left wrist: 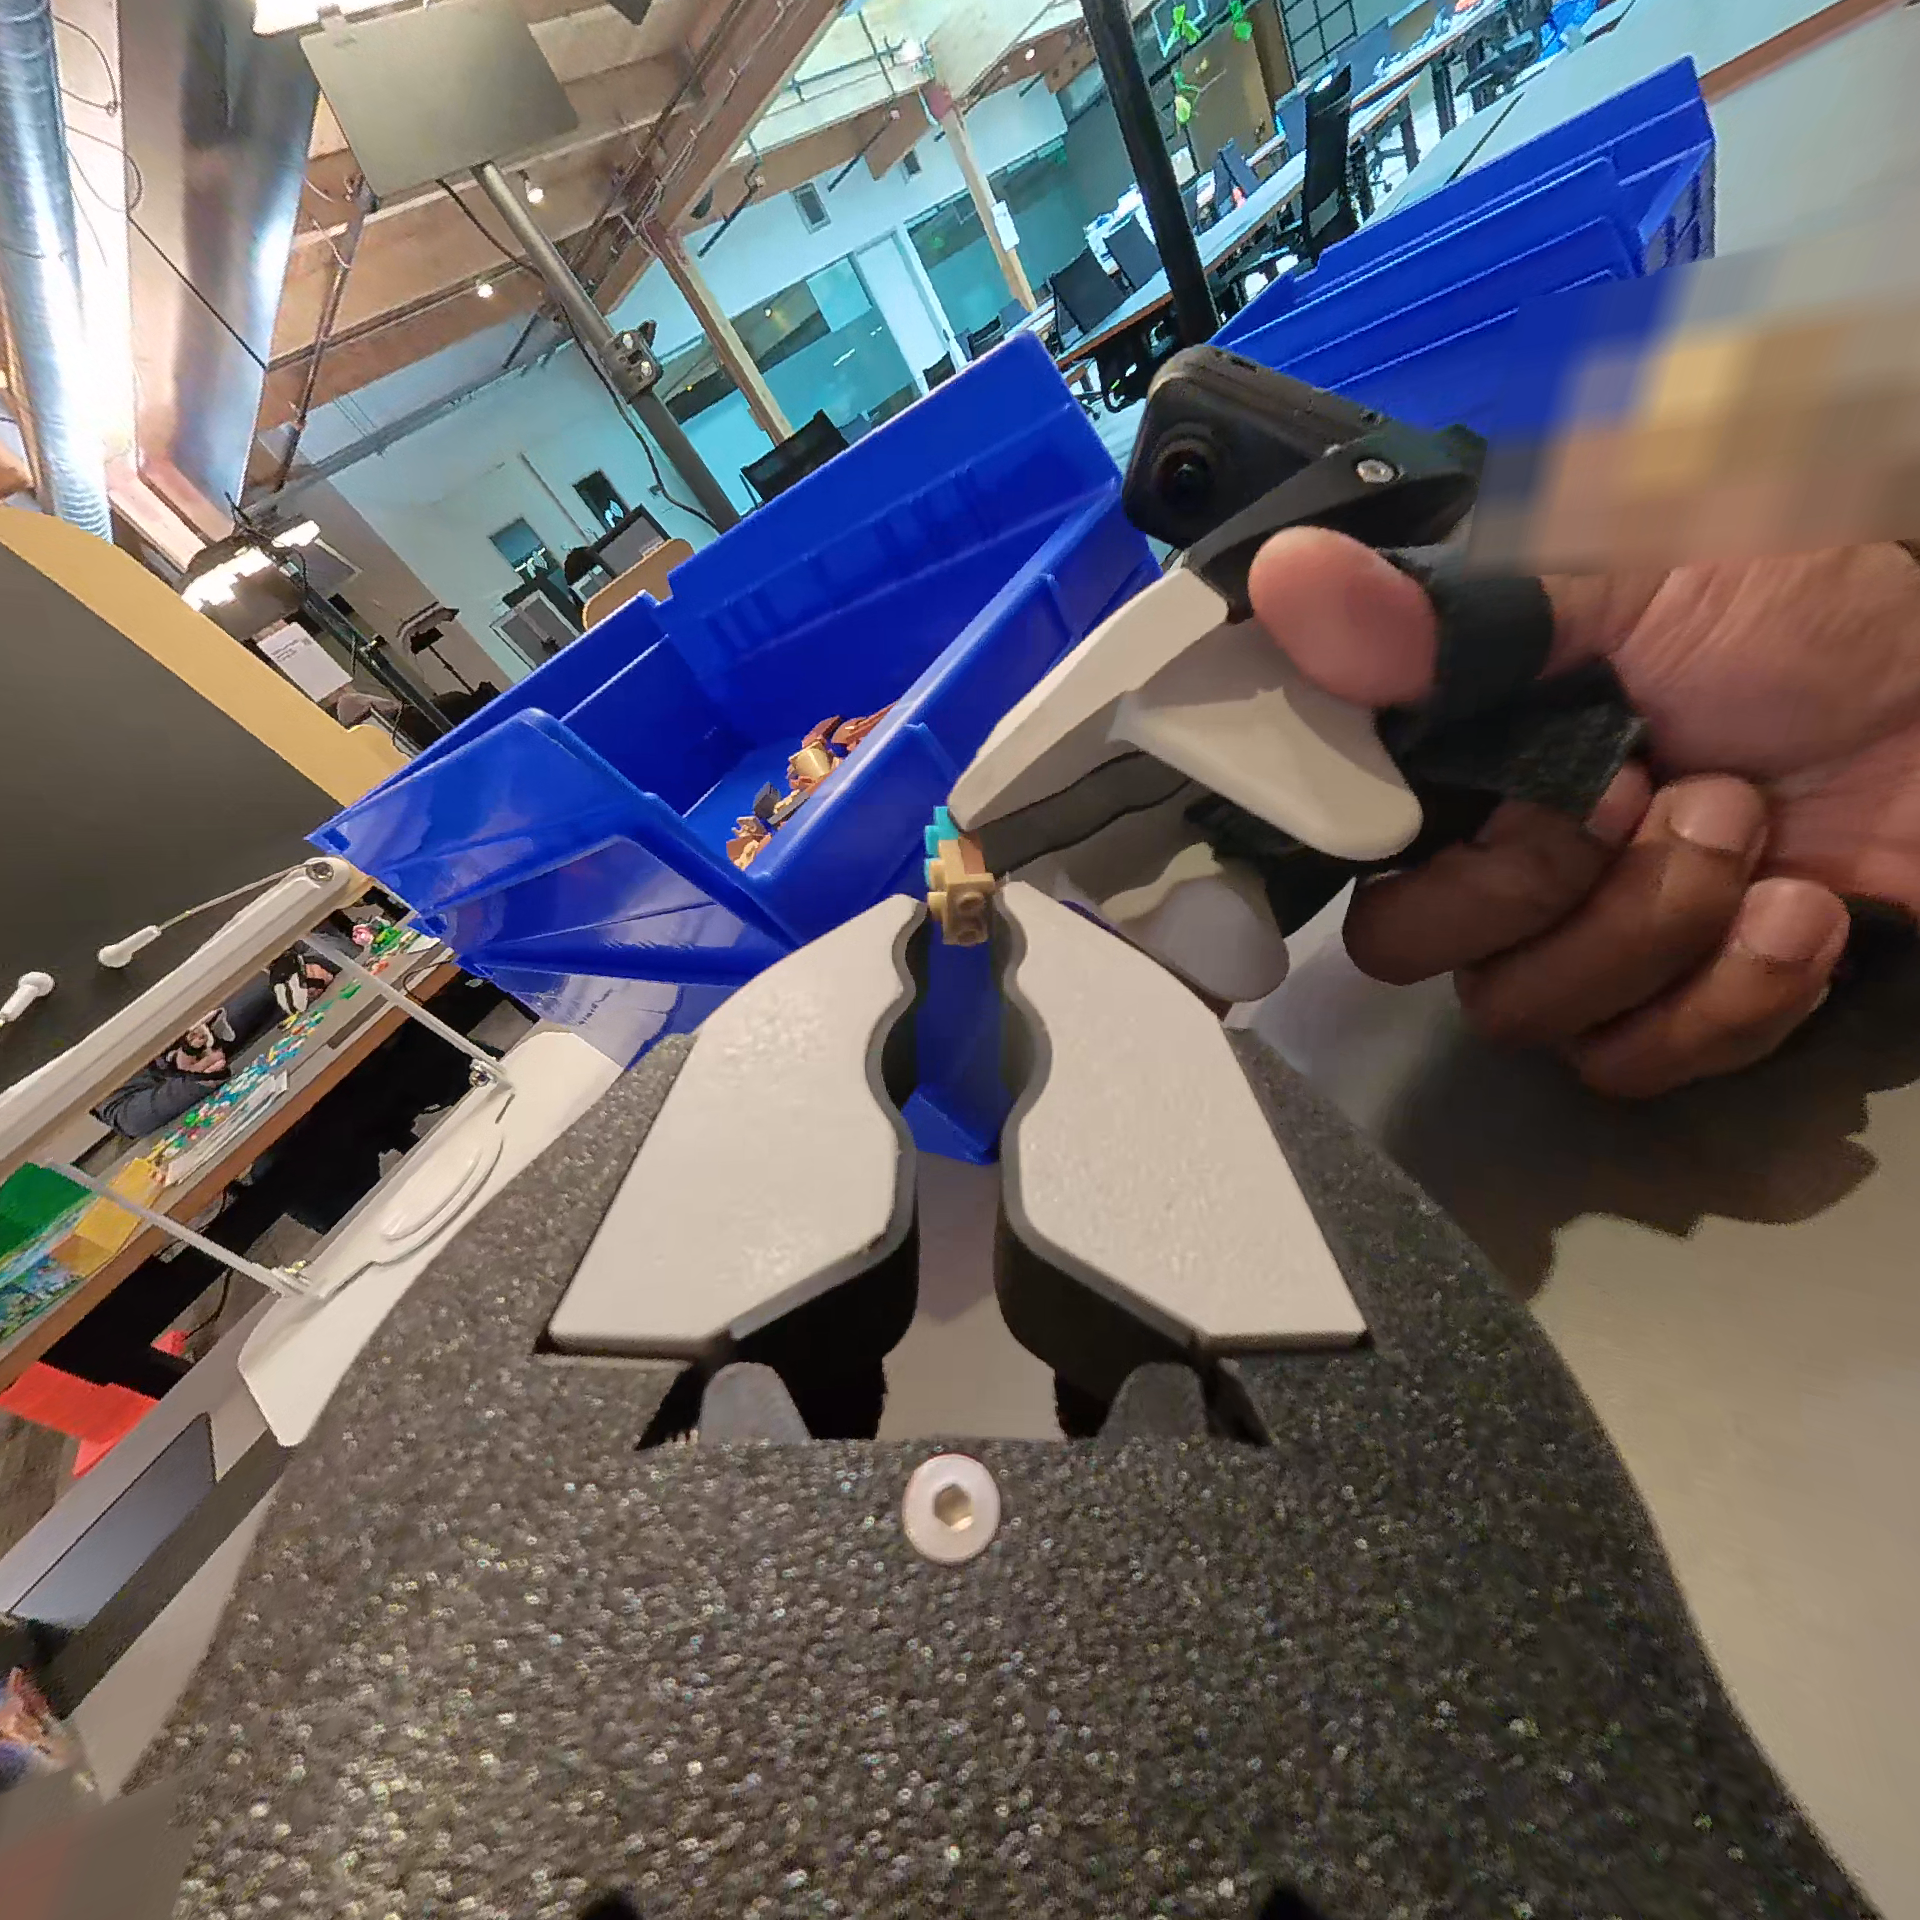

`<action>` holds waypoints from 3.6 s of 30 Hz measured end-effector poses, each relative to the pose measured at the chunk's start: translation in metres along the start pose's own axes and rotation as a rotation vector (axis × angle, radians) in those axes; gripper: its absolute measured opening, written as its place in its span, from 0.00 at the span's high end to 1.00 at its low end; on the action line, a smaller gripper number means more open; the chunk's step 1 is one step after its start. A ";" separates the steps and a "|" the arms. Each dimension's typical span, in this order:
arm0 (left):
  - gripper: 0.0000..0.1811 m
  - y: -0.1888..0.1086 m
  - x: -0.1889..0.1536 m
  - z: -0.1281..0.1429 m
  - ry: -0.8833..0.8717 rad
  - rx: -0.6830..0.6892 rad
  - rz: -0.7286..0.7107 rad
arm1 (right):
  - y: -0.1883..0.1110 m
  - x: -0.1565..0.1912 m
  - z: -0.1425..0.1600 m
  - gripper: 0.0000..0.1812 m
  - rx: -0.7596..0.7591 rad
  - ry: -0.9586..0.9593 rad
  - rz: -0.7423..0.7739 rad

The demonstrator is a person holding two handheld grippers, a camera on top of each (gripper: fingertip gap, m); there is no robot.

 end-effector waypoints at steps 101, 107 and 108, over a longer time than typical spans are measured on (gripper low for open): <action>0.91 -0.017 -0.007 -0.013 0.018 -0.175 0.441 | -0.015 0.022 0.015 0.91 0.378 -0.450 -0.077; 0.91 -0.012 0.005 -0.014 -1.009 -0.024 0.753 | -0.016 0.021 0.010 0.91 0.346 -0.837 0.024; 0.91 -0.012 0.002 -0.015 -1.092 -0.009 0.784 | -0.015 0.021 0.011 0.91 0.343 -0.885 0.037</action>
Point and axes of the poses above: each gripper's, where its closed fingertips meet, y out along the fingers, z out of its underside, x = y × z across the jaws, the point moved 1 cm from there along -y, back along the fingers, and after that the axes turned 2 degrees about -y, right-handed, at the moved point
